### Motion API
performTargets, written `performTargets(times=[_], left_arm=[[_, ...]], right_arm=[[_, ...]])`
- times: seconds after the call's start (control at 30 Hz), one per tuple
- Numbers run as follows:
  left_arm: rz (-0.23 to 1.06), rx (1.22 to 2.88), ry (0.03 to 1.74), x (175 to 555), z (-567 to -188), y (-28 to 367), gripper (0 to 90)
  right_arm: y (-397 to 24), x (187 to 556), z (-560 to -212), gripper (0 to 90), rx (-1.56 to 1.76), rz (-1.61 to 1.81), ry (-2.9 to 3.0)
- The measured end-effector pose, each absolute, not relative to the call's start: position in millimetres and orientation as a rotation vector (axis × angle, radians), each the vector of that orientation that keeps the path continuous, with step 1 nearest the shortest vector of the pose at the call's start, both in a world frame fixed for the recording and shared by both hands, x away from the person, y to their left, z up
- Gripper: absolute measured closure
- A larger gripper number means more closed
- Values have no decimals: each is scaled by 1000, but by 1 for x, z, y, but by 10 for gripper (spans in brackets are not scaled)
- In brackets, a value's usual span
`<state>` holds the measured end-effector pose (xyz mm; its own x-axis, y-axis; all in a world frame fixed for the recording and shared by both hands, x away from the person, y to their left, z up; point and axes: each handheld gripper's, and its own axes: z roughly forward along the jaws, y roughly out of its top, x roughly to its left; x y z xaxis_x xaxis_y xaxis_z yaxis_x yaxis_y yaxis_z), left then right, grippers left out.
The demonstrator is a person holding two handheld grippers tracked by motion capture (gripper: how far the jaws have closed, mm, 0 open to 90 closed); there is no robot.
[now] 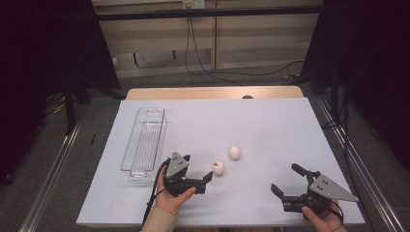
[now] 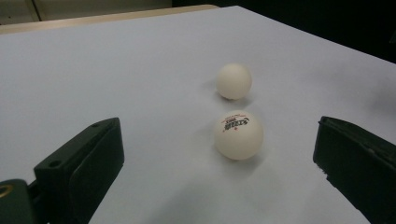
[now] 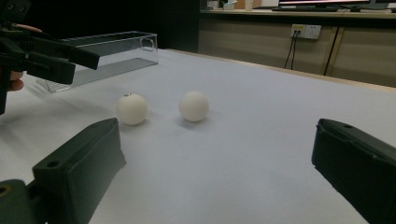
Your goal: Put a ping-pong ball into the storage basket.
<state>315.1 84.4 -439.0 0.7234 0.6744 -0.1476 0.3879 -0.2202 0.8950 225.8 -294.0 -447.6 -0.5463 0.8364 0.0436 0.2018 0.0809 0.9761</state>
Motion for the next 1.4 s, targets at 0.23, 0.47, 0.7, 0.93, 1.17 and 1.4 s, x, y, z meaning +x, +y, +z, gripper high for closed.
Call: performTargets(times=[0.23, 0.47, 0.7, 0.93, 1.17, 1.4], left_arm=[[318, 1850, 837, 317, -440, 82, 18], [311, 1861, 832, 318, -440, 77, 21], [297, 1863, 845, 320, -440, 73, 23], [286, 1886, 829, 322, -441, 69, 33], [276, 1890, 834, 323, -442, 66, 34], [271, 1905, 830, 324, -442, 63, 41]], right_arm=[[-293, 226, -447, 12, 1033, 1503, 1809], [-294, 226, -447, 12, 1024, 1497, 1814], [-294, 226, -447, 12, 1027, 1502, 1810], [-294, 225, -447, 12, 1027, 1503, 1810], [-294, 225, -447, 12, 1026, 1504, 1811], [-294, 225, -447, 12, 1026, 1503, 1811]])
